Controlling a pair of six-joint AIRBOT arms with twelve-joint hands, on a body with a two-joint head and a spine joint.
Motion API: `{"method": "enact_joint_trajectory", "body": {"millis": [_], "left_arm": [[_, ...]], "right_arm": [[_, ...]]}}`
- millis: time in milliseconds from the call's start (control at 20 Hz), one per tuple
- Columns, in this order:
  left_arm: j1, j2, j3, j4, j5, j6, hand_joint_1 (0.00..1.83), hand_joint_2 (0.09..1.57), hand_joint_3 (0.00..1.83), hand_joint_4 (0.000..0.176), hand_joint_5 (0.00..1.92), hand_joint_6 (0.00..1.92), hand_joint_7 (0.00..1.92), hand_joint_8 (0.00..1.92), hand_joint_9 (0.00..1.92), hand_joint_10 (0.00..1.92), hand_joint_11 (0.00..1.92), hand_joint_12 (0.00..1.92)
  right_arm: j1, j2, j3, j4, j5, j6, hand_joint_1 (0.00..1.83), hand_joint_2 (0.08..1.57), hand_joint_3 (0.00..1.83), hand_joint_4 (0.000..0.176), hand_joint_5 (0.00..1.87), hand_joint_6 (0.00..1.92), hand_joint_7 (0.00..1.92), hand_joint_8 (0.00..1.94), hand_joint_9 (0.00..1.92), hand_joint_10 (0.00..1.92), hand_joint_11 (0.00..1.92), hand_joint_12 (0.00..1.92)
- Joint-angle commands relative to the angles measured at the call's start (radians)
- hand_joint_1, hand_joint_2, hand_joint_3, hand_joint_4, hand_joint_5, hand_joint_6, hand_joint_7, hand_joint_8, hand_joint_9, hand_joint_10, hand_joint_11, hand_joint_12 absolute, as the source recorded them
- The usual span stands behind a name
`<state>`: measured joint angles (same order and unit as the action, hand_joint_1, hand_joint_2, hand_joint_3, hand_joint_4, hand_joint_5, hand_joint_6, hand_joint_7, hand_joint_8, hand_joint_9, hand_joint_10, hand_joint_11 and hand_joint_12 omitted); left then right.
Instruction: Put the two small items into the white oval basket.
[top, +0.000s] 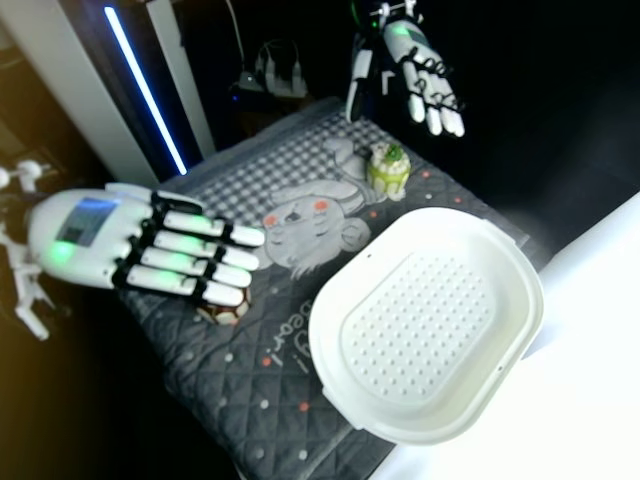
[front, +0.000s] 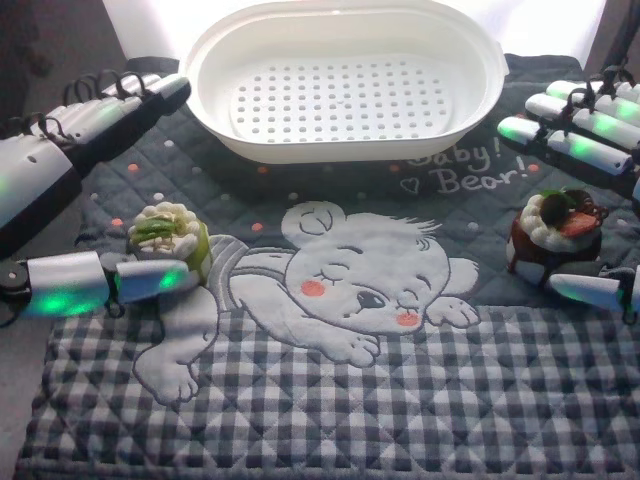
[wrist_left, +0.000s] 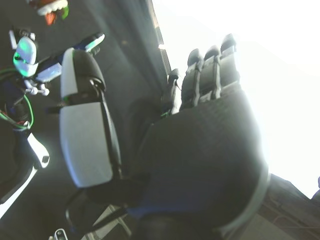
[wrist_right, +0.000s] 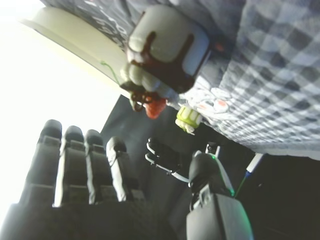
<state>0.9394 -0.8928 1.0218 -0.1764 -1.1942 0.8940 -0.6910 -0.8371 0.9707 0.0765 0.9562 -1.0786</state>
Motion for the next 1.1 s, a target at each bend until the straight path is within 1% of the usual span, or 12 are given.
{"method": "enact_joint_trajectory", "body": {"millis": [0, 150, 300, 400, 450, 600, 750, 800, 850, 950, 1000, 1050], "left_arm": [[-0.002, 0.012, 0.000, -0.008, -0.129, -0.001, 0.76, 1.09, 0.01, 0.090, 0.00, 0.00, 0.00, 0.00, 0.00, 0.00, 0.00, 0.01], [0.011, 0.007, -0.004, -0.014, -0.121, -0.001, 0.80, 1.09, 0.00, 0.104, 0.00, 0.00, 0.00, 0.00, 0.00, 0.00, 0.03, 0.01], [0.009, -0.015, 0.018, -0.030, -0.076, -0.002, 0.85, 1.11, 0.01, 0.109, 0.00, 0.00, 0.00, 0.00, 0.00, 0.00, 0.06, 0.04], [0.000, -0.039, 0.038, -0.035, -0.037, -0.015, 0.89, 1.13, 0.01, 0.103, 0.01, 0.00, 0.00, 0.00, 0.00, 0.00, 0.06, 0.05], [-0.008, -0.055, 0.052, -0.042, -0.008, -0.016, 0.93, 1.14, 0.01, 0.087, 0.02, 0.00, 0.00, 0.00, 0.00, 0.00, 0.05, 0.05], [-0.022, -0.106, 0.098, -0.068, 0.054, -0.038, 0.96, 1.14, 0.00, 0.102, 0.03, 0.00, 0.00, 0.00, 0.00, 0.00, 0.00, 0.41], [-0.027, -0.137, 0.126, -0.077, 0.123, -0.039, 0.96, 1.15, 0.00, 0.061, 0.06, 0.01, 0.00, 0.00, 0.00, 0.00, 0.00, 0.64], [-0.029, -0.144, 0.132, -0.077, 0.141, -0.039, 0.98, 1.16, 0.00, 0.040, 0.12, 0.02, 0.06, 0.01, 0.10, 0.03, 0.00, 0.95], [-0.031, -0.152, 0.139, -0.078, 0.154, -0.041, 1.00, 1.18, 0.00, 0.021, 0.18, 0.02, 0.12, 0.01, 0.17, 0.06, 0.00, 1.17], [-0.031, -0.159, 0.146, -0.082, 0.161, -0.042, 1.09, 1.22, 0.00, 0.000, 0.40, 0.02, 0.41, 0.03, 0.38, 0.35, 0.00, 1.57], [-0.034, -0.162, 0.150, -0.082, 0.172, -0.042, 1.14, 1.23, 0.00, 0.000, 0.54, 0.03, 0.51, 0.05, 0.34, 0.80, 0.08, 1.71], [-0.036, -0.163, 0.153, -0.082, 0.177, -0.042, 1.22, 1.24, 0.00, 0.000, 0.66, 0.05, 0.56, 0.08, 0.33, 1.16, 0.21, 1.80]], "right_arm": [[0.003, 0.012, -0.001, 0.009, 0.123, -0.002, 0.51, 1.14, 0.01, 0.080, 0.00, 0.00, 0.00, 0.00, 0.00, 0.00, 0.00, 0.01], [0.003, 0.005, 0.002, 0.009, 0.119, -0.002, 0.60, 1.17, 0.01, 0.068, 0.00, 0.00, 0.00, 0.00, 0.00, 0.00, 0.02, 0.01], [0.003, -0.001, 0.022, 0.009, 0.095, -0.002, 0.69, 1.15, 0.00, 0.023, 0.00, 0.00, 0.00, 0.00, 0.00, 0.00, 0.05, 0.03], [0.003, -0.036, 0.052, 0.014, 0.045, -0.002, 0.70, 1.15, 0.00, 0.087, 0.00, 0.00, 0.00, 0.00, 0.00, 0.00, 0.00, 0.00], [0.003, -0.052, 0.064, 0.017, 0.023, -0.002, 0.69, 1.15, 0.00, 0.094, 0.00, 0.00, 0.00, 0.00, 0.00, 0.00, 0.00, 0.00], [0.003, -0.079, 0.088, 0.030, -0.019, -0.002, 0.68, 1.14, 0.00, 0.073, 0.00, 0.00, 0.00, 0.00, 0.00, 0.00, 0.00, 0.00], [0.003, -0.103, 0.108, 0.032, -0.061, -0.002, 0.73, 1.13, 0.00, 0.055, 0.00, 0.00, 0.00, 0.00, 0.00, 0.00, 0.00, 0.00], [0.003, -0.108, 0.112, 0.032, -0.070, -0.002, 0.75, 1.15, 0.00, 0.070, 0.00, 0.00, 0.00, 0.00, 0.00, 0.00, 0.02, 0.01], [0.003, -0.112, 0.115, 0.032, -0.076, -0.002, 0.79, 1.17, 0.01, 0.058, 0.00, 0.00, 0.00, 0.00, 0.00, 0.00, 0.06, 0.03], [0.003, -0.116, 0.121, 0.034, -0.083, -0.002, 0.82, 1.26, 0.00, 0.014, 0.12, 0.02, 0.24, 0.04, 0.28, 0.06, 0.00, 1.12], [0.003, -0.119, 0.126, 0.036, -0.089, -0.002, 0.87, 1.28, 0.00, 0.000, 0.26, 0.04, 0.51, 0.12, 0.40, 0.45, 0.01, 1.55], [0.004, -0.123, 0.131, 0.038, -0.096, -0.002, 0.94, 1.29, 0.00, 0.000, 0.45, 0.11, 0.66, 0.40, 0.55, 1.01, 0.33, 1.77]]}}
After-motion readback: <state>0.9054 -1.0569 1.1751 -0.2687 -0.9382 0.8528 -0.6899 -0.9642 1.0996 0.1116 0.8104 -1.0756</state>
